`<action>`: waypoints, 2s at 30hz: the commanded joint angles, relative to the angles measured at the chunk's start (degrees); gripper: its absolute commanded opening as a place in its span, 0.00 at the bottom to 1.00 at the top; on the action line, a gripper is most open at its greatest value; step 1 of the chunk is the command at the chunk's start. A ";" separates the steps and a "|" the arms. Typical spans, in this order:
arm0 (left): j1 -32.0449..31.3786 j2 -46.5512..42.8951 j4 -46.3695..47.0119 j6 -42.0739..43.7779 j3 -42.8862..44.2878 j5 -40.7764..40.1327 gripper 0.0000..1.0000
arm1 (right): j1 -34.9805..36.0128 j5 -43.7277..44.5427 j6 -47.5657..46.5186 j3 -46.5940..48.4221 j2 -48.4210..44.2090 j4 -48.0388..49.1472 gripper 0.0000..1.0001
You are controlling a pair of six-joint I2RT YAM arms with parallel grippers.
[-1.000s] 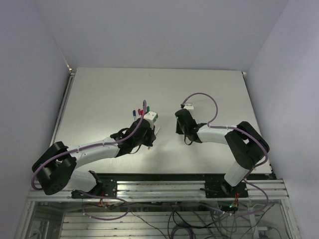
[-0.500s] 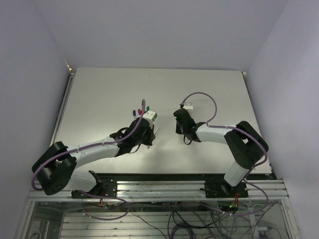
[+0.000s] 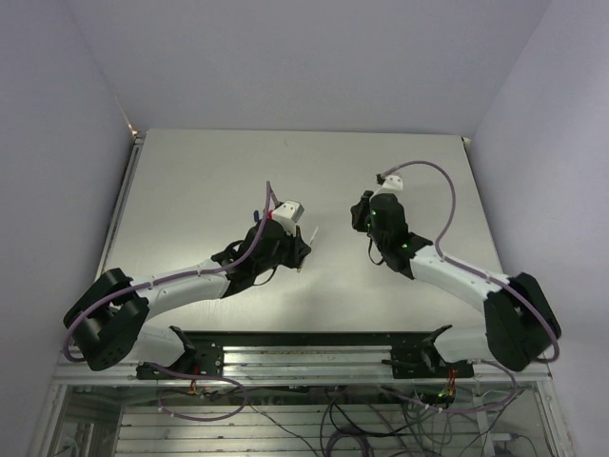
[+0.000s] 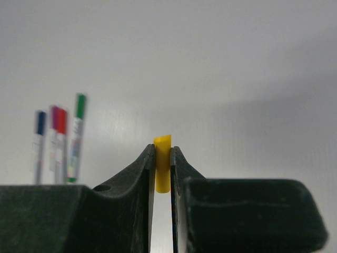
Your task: Insert the pens into the pen caps
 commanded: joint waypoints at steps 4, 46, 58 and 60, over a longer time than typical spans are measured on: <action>0.26 1.97 16.57 -3.87 2.10 6.03 0.07 | -0.50 -5.55 0.75 -10.97 -11.08 21.80 0.00; -0.29 4.26 31.72 -7.20 2.41 11.14 0.07 | -0.48 -14.70 8.68 -18.07 -7.49 59.31 0.00; -0.28 4.32 31.90 -7.14 2.63 9.38 0.07 | -0.49 -15.42 10.54 -19.12 -6.93 59.71 0.00; -0.22 4.33 32.60 -7.41 2.33 8.97 0.07 | -0.49 -15.82 10.78 -19.20 -6.98 59.44 0.00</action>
